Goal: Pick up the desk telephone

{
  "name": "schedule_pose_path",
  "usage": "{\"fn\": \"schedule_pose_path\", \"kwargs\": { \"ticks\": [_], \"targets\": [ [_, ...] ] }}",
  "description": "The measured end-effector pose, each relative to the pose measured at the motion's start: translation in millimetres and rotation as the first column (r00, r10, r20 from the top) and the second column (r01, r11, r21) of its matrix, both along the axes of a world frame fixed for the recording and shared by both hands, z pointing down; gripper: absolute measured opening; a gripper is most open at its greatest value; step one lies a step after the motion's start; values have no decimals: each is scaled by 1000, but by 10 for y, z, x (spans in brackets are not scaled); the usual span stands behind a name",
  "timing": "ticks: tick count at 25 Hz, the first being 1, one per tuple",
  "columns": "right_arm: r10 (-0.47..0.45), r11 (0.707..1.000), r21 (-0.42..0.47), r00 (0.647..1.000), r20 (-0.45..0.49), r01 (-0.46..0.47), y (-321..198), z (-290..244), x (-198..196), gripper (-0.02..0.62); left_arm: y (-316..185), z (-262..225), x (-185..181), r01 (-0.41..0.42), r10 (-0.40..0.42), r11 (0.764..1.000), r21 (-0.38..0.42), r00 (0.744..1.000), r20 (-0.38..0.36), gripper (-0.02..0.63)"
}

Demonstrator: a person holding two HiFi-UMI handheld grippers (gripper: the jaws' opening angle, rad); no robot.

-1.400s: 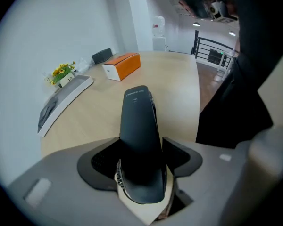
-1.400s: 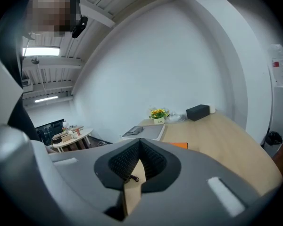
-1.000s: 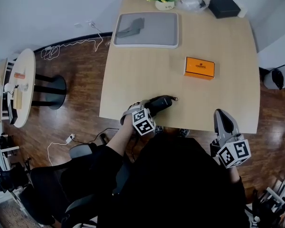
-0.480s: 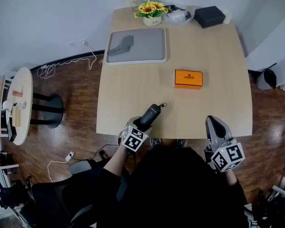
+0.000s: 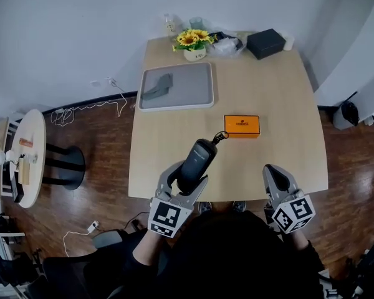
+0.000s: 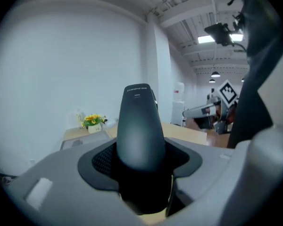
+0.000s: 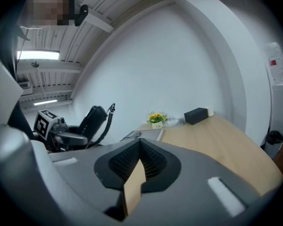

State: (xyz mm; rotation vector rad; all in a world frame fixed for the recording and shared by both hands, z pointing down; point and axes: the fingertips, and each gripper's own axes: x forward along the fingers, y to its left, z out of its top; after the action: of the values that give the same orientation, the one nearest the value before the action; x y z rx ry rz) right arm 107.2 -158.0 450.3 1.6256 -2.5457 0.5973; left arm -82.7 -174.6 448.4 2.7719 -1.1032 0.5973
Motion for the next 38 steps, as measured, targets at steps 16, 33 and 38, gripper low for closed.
{"fn": "schedule_pose_path", "kwargs": {
  "ticks": [16, 33, 38],
  "targets": [
    [1, 1000, 5, 1000, 18, -1, -59, -20, 14, 0, 13, -595, 72, 60, -48, 994, 88, 990, -130, 262],
    [-31, 998, 53, 999, -13, 32, -25, -121, -42, 0, -10, -664, 55, 74, -56, 992, 99, 984, -167, 262],
    [-32, 998, 50, 999, -11, 32, -31, -124, -43, 0, -4, -670, 51, 73, -56, 992, 99, 984, -169, 262]
  ]
}}
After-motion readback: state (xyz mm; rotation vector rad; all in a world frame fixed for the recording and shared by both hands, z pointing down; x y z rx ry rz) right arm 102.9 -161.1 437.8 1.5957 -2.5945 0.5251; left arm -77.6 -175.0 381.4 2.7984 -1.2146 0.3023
